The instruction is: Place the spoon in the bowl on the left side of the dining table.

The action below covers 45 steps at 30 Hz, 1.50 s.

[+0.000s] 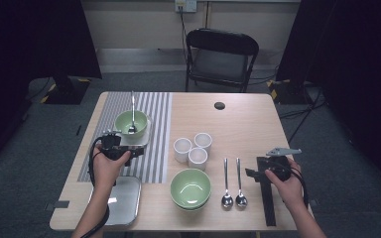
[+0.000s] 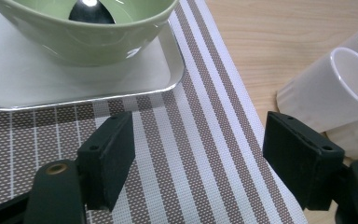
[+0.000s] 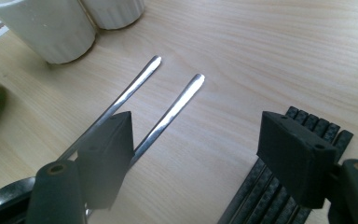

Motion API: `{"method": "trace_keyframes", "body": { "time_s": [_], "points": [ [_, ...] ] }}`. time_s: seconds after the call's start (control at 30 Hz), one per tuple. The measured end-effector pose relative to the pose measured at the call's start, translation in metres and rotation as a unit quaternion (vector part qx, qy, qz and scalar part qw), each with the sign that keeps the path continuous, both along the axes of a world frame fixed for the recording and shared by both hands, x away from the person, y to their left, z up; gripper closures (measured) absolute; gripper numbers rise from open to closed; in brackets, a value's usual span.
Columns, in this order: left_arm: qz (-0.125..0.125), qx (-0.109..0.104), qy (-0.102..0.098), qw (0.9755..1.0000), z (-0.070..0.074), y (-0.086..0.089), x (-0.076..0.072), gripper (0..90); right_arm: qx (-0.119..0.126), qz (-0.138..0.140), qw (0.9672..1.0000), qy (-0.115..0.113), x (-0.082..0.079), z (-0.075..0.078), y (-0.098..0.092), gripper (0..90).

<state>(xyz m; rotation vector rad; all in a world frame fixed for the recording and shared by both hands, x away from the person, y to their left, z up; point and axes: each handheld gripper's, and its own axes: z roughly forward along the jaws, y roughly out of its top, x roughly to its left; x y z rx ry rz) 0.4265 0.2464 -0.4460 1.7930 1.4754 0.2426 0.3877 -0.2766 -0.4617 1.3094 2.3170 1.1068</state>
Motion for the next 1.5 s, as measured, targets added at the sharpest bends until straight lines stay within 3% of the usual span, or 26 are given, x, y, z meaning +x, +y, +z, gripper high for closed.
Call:
{"method": "trace_keyframes", "body": {
  "time_s": [0.67,1.0,1.37,1.5],
  "points": [
    [-0.013,0.011,-0.009,0.9998,-0.014,-0.008,-0.004,19.9,0.008,-0.017,0.9998,0.001,-0.002,-0.001,-0.011,26.0],
    [-0.007,0.009,-0.018,0.9998,-0.014,-0.005,-0.008,19.9,0.005,-0.027,0.9996,0.001,-0.003,-0.002,-0.015,26.0],
    [-0.009,0.009,-0.024,0.9996,-0.011,-0.004,-0.011,20.0,-0.011,-0.04,0.9992,-0.003,-0.007,-0.002,-0.021,24.7],
    [-0.016,0.012,-0.025,0.9995,-0.01,-0.005,-0.011,20.1,-0.027,-0.049,0.9984,-0.008,-0.009,0.0,-0.025,25.6]
  ]
}}
